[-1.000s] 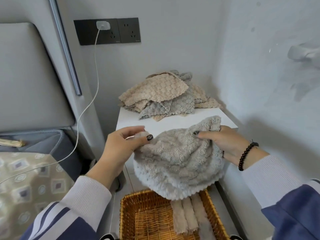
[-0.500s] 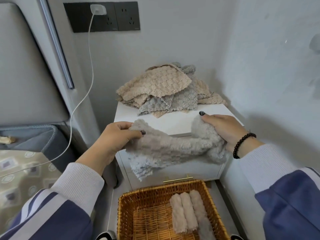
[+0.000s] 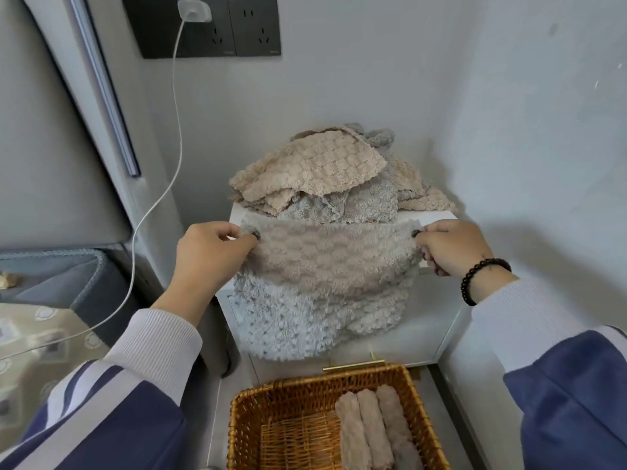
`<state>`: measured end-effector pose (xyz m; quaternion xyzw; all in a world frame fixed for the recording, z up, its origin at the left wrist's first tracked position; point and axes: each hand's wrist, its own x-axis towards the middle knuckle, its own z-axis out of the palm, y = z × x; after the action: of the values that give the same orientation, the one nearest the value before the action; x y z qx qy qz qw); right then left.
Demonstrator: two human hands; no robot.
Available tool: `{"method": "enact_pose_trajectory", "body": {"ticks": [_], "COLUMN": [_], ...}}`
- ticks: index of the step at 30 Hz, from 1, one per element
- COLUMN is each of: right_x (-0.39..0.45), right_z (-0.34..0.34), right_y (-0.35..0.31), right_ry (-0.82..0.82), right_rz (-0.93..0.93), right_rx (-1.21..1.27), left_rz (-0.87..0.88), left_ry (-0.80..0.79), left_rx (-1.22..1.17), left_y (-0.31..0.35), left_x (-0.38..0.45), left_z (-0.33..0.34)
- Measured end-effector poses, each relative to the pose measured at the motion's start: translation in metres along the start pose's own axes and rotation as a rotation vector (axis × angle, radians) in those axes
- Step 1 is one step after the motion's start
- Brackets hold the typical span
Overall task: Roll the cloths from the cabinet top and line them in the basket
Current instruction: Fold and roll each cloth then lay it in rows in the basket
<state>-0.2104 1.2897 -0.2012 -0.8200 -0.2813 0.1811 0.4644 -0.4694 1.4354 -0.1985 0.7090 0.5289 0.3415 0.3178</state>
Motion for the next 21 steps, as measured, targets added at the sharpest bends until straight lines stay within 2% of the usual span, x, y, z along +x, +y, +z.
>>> {"method": "enact_pose_trajectory", "body": {"ticks": [2, 6, 10, 21], "right_x": [0.002, 0.006, 0.006, 0.028], "right_z": [0.003, 0.012, 0.022, 0.044], "right_y": [-0.004, -0.008, -0.011, -0.018], "right_ry": [-0.064, -0.134, -0.091, -0.096], "right_rz": [0.109, 0.158, 0.145, 0.156], "right_rx": [0.218, 0.563, 0.657, 0.828], "left_rz": [-0.033, -0.170, -0.217, -0.235], "left_ry": [-0.011, -0.127, -0.169, -0.240], "left_rx": [-0.022, -0.348, -0.538, -0.715], "left_y": [-0.001, 0.001, 0.003, -0.005], "left_x": [0.007, 0.013, 0.018, 0.038], "left_z": [0.002, 0.011, 0.012, 0.012]}}
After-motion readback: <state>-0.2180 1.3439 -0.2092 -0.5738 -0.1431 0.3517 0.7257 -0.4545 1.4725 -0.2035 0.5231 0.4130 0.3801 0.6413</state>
